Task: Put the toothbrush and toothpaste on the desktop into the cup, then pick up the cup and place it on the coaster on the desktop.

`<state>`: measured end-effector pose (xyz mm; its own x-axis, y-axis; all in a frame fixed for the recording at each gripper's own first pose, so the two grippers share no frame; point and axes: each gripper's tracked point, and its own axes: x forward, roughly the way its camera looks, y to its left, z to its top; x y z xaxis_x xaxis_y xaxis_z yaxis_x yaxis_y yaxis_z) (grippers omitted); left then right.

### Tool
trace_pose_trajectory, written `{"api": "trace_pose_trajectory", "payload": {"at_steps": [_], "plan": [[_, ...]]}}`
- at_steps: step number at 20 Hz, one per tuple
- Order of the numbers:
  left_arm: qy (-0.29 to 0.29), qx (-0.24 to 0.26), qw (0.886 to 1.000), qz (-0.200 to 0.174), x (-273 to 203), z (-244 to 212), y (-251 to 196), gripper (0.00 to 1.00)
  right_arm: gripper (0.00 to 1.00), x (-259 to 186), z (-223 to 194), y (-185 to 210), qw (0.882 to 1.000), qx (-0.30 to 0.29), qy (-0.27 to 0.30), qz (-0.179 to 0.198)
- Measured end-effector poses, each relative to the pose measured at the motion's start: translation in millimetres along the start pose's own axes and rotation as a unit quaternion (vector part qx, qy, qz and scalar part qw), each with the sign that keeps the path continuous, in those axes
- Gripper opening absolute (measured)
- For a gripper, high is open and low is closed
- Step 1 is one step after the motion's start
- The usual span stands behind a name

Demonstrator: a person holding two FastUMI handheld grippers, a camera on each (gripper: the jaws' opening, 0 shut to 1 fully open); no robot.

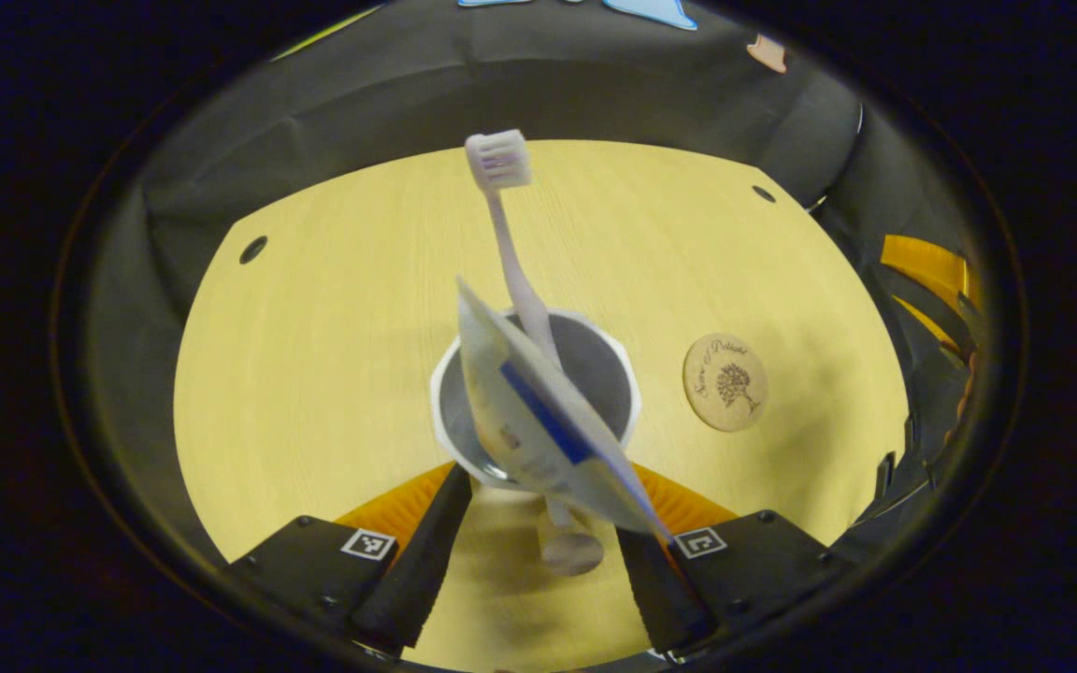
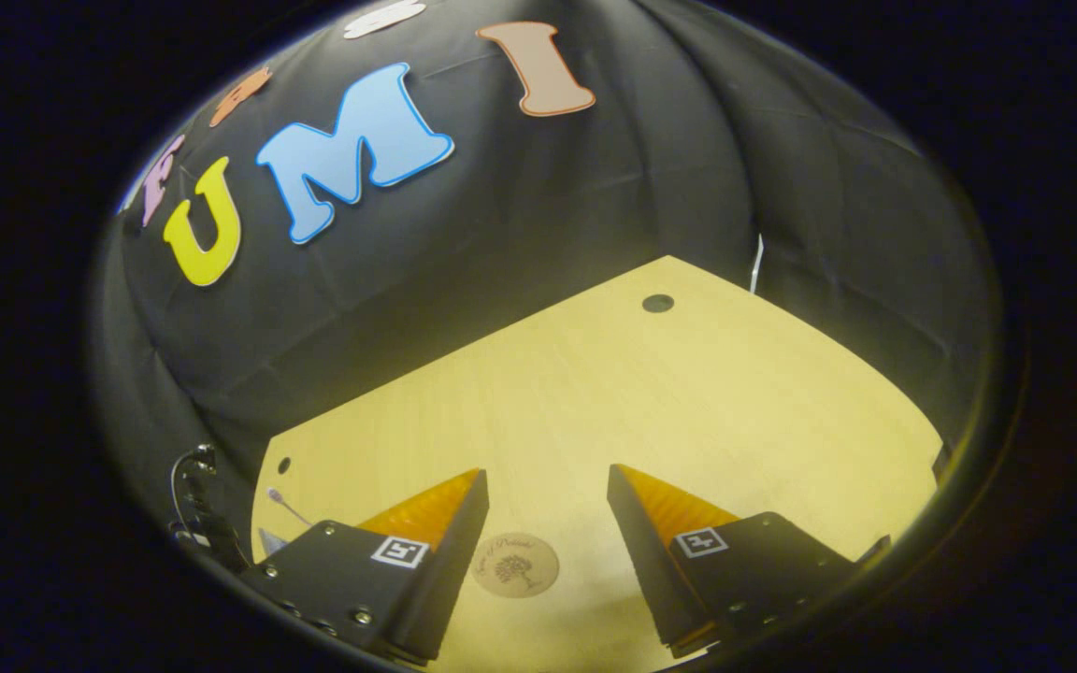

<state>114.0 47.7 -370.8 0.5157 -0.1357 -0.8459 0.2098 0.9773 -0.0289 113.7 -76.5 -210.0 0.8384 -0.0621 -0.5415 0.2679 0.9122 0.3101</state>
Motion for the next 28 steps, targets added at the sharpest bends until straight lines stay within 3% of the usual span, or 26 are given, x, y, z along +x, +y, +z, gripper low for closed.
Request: {"api": "trace_pose_trajectory", "payload": {"at_steps": [4, 6, 10, 20, 28], "plan": [[0.018, -0.007, 1.000, -0.001, 12, -2, 2, 0.86, 0.81, 5, -3, -7, 1.000, 0.004, 0.013, -0.005], [0.028, -0.013, 0.999, -0.015, 16, -9, -3, 0.74, 0.80, 7, -4, -9, 1.000, 0.004, 0.015, -0.006], [0.025, -0.006, 1.000, -0.012, 15, -8, -3, 0.39, 0.81, 9, -6, -8, 1.000, 0.003, 0.020, -0.005], [0.013, -0.006, 1.000, -0.013, 10, 0, -21, 0.34, 0.81, 2, -4, -16, 1.000, 0.007, 0.017, -0.007], [-0.004, 0.035, 0.998, -0.043, 3, 28, -90, 0.34, 0.81, -13, -3, -44, 0.999, 0.022, 0.012, -0.019]]}}
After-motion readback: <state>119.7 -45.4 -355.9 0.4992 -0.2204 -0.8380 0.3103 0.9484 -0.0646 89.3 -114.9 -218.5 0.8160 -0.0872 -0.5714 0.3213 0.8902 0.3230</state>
